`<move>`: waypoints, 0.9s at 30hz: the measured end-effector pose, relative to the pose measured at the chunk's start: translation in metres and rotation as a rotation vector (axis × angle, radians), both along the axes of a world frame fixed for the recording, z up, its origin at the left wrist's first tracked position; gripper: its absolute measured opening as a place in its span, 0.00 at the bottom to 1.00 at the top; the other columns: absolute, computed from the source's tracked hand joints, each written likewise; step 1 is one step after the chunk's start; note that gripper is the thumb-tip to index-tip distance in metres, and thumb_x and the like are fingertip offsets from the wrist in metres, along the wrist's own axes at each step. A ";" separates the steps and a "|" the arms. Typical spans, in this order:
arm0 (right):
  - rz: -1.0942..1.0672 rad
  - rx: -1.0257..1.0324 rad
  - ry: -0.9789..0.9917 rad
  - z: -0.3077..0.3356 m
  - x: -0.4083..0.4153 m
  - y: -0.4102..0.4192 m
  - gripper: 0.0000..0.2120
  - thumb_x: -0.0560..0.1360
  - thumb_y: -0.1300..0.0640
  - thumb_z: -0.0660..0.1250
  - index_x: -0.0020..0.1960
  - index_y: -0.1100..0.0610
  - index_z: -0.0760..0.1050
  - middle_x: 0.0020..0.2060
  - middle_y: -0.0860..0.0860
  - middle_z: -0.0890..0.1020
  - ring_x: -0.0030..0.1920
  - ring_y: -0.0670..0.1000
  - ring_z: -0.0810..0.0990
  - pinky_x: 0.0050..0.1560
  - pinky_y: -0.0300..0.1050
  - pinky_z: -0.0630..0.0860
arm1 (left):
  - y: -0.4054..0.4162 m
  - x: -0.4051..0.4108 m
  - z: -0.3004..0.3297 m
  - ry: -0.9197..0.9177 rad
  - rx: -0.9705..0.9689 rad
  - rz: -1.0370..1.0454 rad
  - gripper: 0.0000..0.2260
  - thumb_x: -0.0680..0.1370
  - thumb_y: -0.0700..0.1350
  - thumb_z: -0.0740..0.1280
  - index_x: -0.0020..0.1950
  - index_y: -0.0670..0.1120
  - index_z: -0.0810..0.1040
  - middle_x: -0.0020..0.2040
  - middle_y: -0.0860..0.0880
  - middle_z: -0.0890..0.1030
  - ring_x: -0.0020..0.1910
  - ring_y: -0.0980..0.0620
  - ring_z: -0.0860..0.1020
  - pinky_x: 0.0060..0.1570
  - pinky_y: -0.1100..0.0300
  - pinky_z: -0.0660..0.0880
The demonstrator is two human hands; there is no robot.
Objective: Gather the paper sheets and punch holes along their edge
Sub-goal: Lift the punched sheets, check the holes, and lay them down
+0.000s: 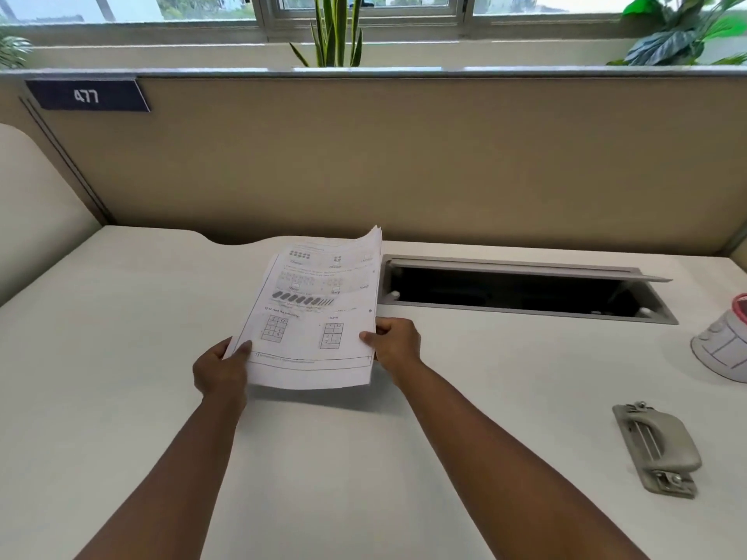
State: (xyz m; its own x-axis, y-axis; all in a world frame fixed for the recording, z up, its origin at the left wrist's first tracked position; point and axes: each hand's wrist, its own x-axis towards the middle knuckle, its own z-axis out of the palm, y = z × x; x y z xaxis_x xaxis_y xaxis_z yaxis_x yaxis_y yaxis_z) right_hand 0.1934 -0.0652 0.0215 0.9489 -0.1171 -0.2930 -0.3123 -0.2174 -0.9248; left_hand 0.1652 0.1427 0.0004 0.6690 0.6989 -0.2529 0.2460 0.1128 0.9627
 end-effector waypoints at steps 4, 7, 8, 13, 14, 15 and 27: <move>-0.007 -0.044 0.021 -0.015 0.012 0.002 0.13 0.70 0.64 0.71 0.54 0.61 0.81 0.51 0.58 0.85 0.50 0.57 0.83 0.54 0.51 0.79 | 0.005 0.020 -0.010 0.069 0.093 -0.036 0.19 0.73 0.39 0.71 0.63 0.37 0.76 0.62 0.39 0.79 0.61 0.39 0.77 0.65 0.46 0.72; -0.007 -0.078 0.019 -0.024 0.019 0.000 0.14 0.69 0.63 0.71 0.54 0.62 0.81 0.51 0.58 0.85 0.51 0.56 0.83 0.54 0.47 0.79 | 0.006 0.028 -0.018 0.105 0.167 -0.045 0.19 0.73 0.40 0.71 0.62 0.38 0.77 0.61 0.39 0.79 0.60 0.39 0.77 0.65 0.47 0.72; -0.004 -0.091 0.015 -0.025 0.022 0.000 0.14 0.69 0.62 0.72 0.54 0.62 0.81 0.51 0.59 0.84 0.50 0.56 0.83 0.53 0.44 0.78 | 0.006 0.029 -0.020 0.116 0.195 -0.045 0.18 0.73 0.41 0.70 0.62 0.38 0.77 0.61 0.39 0.79 0.60 0.39 0.77 0.64 0.47 0.72; 0.021 -0.169 0.005 -0.027 0.033 0.000 0.10 0.69 0.62 0.71 0.50 0.63 0.82 0.39 0.55 0.82 0.41 0.51 0.76 0.54 0.51 0.78 | 0.005 0.035 -0.025 0.160 0.297 -0.056 0.17 0.73 0.41 0.69 0.61 0.39 0.78 0.59 0.38 0.80 0.59 0.39 0.78 0.62 0.46 0.73; 0.015 -0.173 0.014 -0.027 0.034 0.000 0.10 0.69 0.62 0.71 0.49 0.64 0.82 0.36 0.54 0.79 0.41 0.52 0.77 0.54 0.53 0.78 | 0.004 0.036 -0.025 0.168 0.318 -0.054 0.16 0.74 0.41 0.68 0.60 0.39 0.78 0.59 0.38 0.81 0.58 0.39 0.78 0.62 0.46 0.73; 0.005 -0.171 0.021 -0.027 0.034 -0.001 0.09 0.69 0.62 0.71 0.48 0.64 0.82 0.36 0.53 0.78 0.42 0.54 0.80 0.54 0.55 0.78 | 0.004 0.036 -0.025 0.174 0.340 -0.051 0.16 0.74 0.41 0.68 0.60 0.39 0.79 0.58 0.38 0.81 0.57 0.39 0.78 0.62 0.47 0.74; -0.024 -0.283 0.006 -0.022 0.013 -0.019 0.15 0.74 0.55 0.66 0.58 0.61 0.79 0.58 0.56 0.81 0.61 0.56 0.77 0.61 0.44 0.72 | 0.005 0.035 -0.014 0.288 0.431 -0.103 0.17 0.73 0.44 0.70 0.60 0.39 0.79 0.61 0.40 0.80 0.63 0.41 0.75 0.65 0.54 0.69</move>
